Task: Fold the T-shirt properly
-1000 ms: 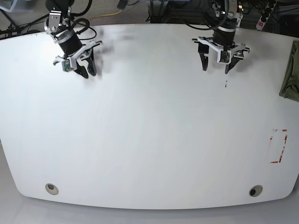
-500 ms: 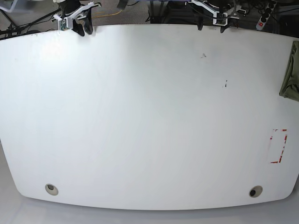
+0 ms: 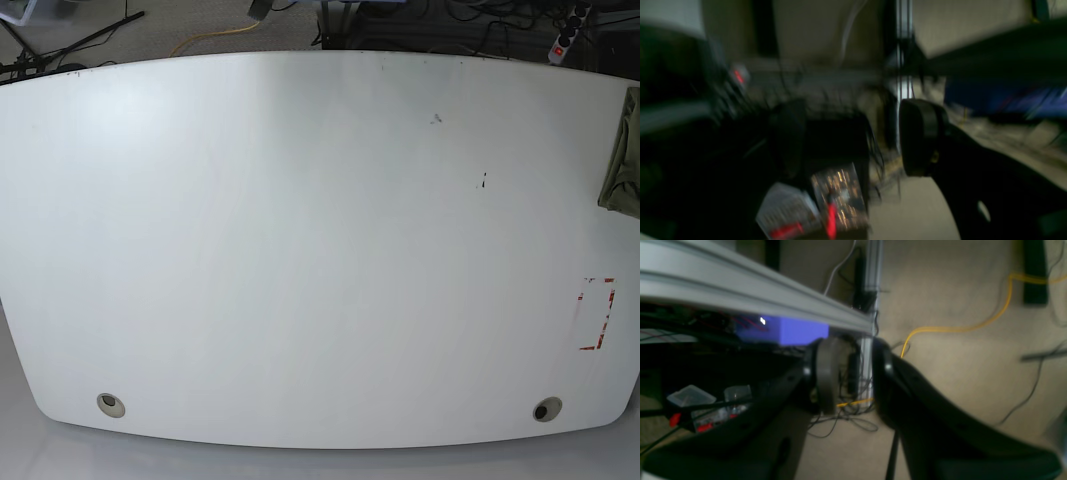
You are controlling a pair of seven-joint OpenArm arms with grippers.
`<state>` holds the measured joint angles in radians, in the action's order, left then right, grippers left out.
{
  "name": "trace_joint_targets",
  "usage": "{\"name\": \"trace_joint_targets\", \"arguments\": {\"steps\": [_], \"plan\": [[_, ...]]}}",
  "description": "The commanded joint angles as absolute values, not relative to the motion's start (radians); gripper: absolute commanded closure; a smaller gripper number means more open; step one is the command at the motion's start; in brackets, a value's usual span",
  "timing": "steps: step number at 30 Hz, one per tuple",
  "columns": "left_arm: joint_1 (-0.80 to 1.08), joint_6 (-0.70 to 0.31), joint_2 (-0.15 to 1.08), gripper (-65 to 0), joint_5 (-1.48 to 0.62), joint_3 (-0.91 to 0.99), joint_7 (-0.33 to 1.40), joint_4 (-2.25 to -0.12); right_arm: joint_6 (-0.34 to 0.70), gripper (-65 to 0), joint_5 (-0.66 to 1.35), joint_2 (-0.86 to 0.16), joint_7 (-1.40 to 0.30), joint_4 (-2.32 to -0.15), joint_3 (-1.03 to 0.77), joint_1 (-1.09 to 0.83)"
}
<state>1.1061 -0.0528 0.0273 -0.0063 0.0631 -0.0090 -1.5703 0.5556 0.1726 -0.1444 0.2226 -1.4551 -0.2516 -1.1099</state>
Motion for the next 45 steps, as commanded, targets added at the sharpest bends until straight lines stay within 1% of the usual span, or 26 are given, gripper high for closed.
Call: {"name": "trace_joint_targets", "arguments": {"steps": [1, 5, 7, 19, 23, 32, 34, 37, 40, 43, 45], "plan": [[1.079, -0.053, 0.065, -39.7, -0.021, 0.044, -0.027, -1.492, 0.527, -15.2, 0.182, -0.148, 0.237, -1.397, -0.222, -1.093], [0.98, -0.053, 0.084, -39.7, -0.022, 0.019, -0.027, -1.296, 0.466, -15.2, 0.18, -0.154, 0.242, -1.244, -0.166, -1.01], [0.908, -0.053, 0.085, -39.7, -0.022, 0.016, -0.027, -1.188, 0.438, -15.2, 0.18, -0.153, 0.236, -1.161, -0.151, -0.935], [0.529, -0.059, 0.088, -40.1, -0.018, 0.015, -0.025, -0.616, 0.433, -15.2, 0.18, -0.151, 0.236, -0.65, -0.15, -0.573], [0.427, -0.058, 0.088, -39.9, -0.018, 0.015, -0.027, -0.472, 0.433, -15.4, 0.179, -0.154, 0.236, -0.527, -0.15, -0.481], [0.254, -0.051, 0.082, -39.9, -0.018, 0.016, -0.025, -0.269, 0.432, -15.9, 0.177, -0.17, 0.234, -0.348, -0.148, -0.329], [0.237, -0.039, 0.081, -39.9, -0.018, 0.015, -0.022, -0.248, 0.432, -15.9, 0.145, -0.171, 0.226, -0.325, -0.148, -0.303], [0.199, 0.013, 0.081, -39.9, -0.018, 0.015, -0.021, -0.236, 0.429, -15.5, 0.041, -0.168, 0.193, -0.317, -0.154, -0.269], [0.182, 0.024, 0.074, -39.9, -0.019, 0.015, -0.018, -0.234, 0.378, -15.5, -0.031, -0.165, 0.177, -0.317, -0.154, -0.252], [0.18, 0.024, 0.056, -39.9, -0.019, 0.018, -0.018, -0.234, 0.331, -15.9, -0.061, -0.165, 0.173, -0.315, -0.153, -0.242], [0.18, 0.025, 0.056, -39.9, -0.019, 0.018, -0.018, -0.234, 0.32, -15.9, -0.074, -0.165, 0.173, -0.315, -0.153, -0.239]]}}
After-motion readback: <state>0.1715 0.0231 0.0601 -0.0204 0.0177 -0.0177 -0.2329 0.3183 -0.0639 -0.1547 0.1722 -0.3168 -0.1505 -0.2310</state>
